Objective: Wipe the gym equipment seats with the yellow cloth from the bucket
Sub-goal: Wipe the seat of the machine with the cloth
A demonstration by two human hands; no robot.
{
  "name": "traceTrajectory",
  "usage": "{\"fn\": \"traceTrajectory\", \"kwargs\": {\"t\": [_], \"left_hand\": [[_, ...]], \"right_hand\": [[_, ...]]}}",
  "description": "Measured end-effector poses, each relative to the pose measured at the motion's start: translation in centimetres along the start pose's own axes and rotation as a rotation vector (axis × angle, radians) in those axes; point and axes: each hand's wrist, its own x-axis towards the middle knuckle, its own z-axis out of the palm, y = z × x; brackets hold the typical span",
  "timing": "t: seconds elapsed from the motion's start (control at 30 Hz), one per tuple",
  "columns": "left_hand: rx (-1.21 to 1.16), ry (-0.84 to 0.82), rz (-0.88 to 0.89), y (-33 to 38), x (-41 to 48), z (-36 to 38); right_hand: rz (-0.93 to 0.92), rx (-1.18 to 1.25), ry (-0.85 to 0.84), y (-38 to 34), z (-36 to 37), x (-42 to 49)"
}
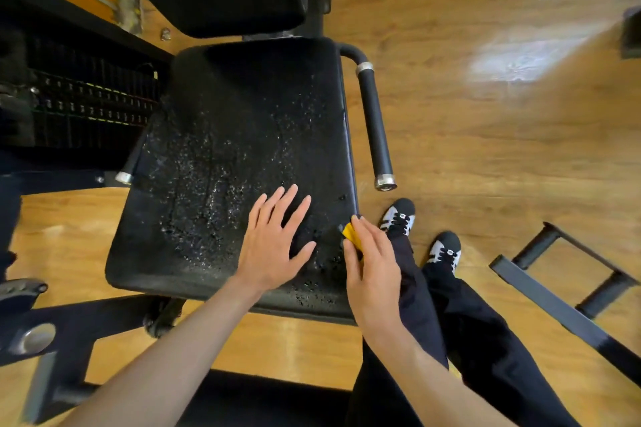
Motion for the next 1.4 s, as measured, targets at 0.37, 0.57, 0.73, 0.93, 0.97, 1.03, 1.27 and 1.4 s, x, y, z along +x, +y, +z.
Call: {"fn": "traceTrajectory", "kwargs": {"t": [0.37,0.57,0.73,0.93,0.97,1.03,1.27,1.4], "left_hand": [[-0.046,0.143,0.013,-0.3,0.3,1.3],[-0.049,0.150,0.001,-0.3,0.4,1.4],[-0.048,0.142,-0.009,-0.3,0.4,1.3],[-0.034,0.132,-0.015,-0.1,0.4,1.3],[-0.035,0.130,-0.015,-0.1,0.4,1.3],[-0.041,0.136,-0.013,-0.1,0.4,1.3],[-0.039,0.141,-0.005,-0.3,0.5,1.7],[-0.044,0.132,-0.008,-0.3,0.6,1.5]], "right_hand": [[-0.343,-0.262,0.059,-0.3,4.1,9.6],[-0.288,-0.188,0.045,-2.3,5.4,16.2],[-0.197,-0.157,0.092,-2.1,4.4,10.8],[-0.240,-0.222,-0.002,-0.2,3.5,7.8],[-0.247,-0.211,0.011,-0.7,3.7,9.5],[-0.236,-0.185,0.043,-2.1,4.2,14.1],[-0.137,-0.106,0.056,-6.4,5.4,30.1],[-0.019,-0.075,0.116,-5.2,4.9,24.4]]}}
